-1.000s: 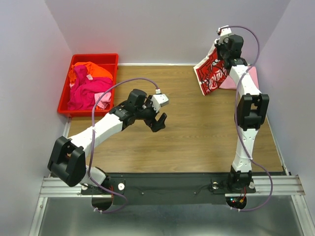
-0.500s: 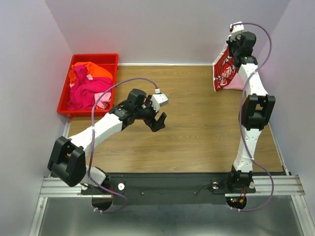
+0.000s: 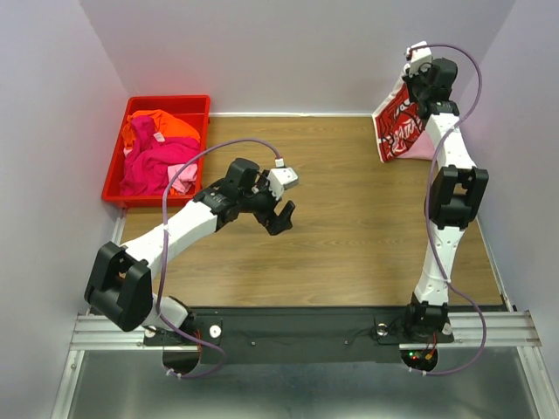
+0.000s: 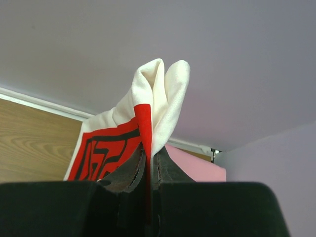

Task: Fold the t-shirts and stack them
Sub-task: Neatly place the folded tshirt to the corner

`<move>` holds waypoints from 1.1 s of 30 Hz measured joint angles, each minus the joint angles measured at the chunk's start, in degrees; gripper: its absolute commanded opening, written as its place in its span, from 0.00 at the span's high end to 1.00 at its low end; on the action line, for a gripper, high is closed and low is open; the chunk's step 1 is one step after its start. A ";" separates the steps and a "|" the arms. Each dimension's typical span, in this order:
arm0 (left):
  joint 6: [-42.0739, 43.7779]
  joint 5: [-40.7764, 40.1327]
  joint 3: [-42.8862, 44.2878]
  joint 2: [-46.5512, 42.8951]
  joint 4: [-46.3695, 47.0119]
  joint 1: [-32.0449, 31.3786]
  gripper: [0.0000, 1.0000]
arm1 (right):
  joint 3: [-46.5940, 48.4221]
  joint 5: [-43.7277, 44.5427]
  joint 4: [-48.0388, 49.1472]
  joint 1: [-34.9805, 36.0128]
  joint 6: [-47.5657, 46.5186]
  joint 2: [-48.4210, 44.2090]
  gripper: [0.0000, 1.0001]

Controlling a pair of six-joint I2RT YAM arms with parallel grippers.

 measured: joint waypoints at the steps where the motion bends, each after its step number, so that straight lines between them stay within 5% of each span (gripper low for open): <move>1: 0.00 0.07 0.00 0.02 -0.17 0.00 0.01 | 0.39 -0.22 0.02 -0.28 -0.61 0.68 0.99; 23: 0.66 1.81 0.00 0.26 -4.09 0.00 0.01 | 2.05 -5.14 3.15 -8.70 -12.41 11.47 0.97; 26: 0.68 2.05 0.00 0.37 -4.11 0.00 0.01 | 1.60 -5.38 5.68 -8.70 -14.25 12.87 0.84; 27: 0.72 2.14 0.00 0.48 -4.15 0.00 0.01 | 1.05 -5.31 6.82 -8.70 -14.88 13.20 0.62; 30: 1.14 2.23 0.00 0.87 -4.50 0.02 0.01 | -0.59 -3.52 11.74 -8.70 -16.15 14.56 0.29; 33: 1.79 2.56 0.00 1.01 -5.38 0.55 0.01 | -2.21 -1.38 15.30 -8.68 -16.83 15.54 0.19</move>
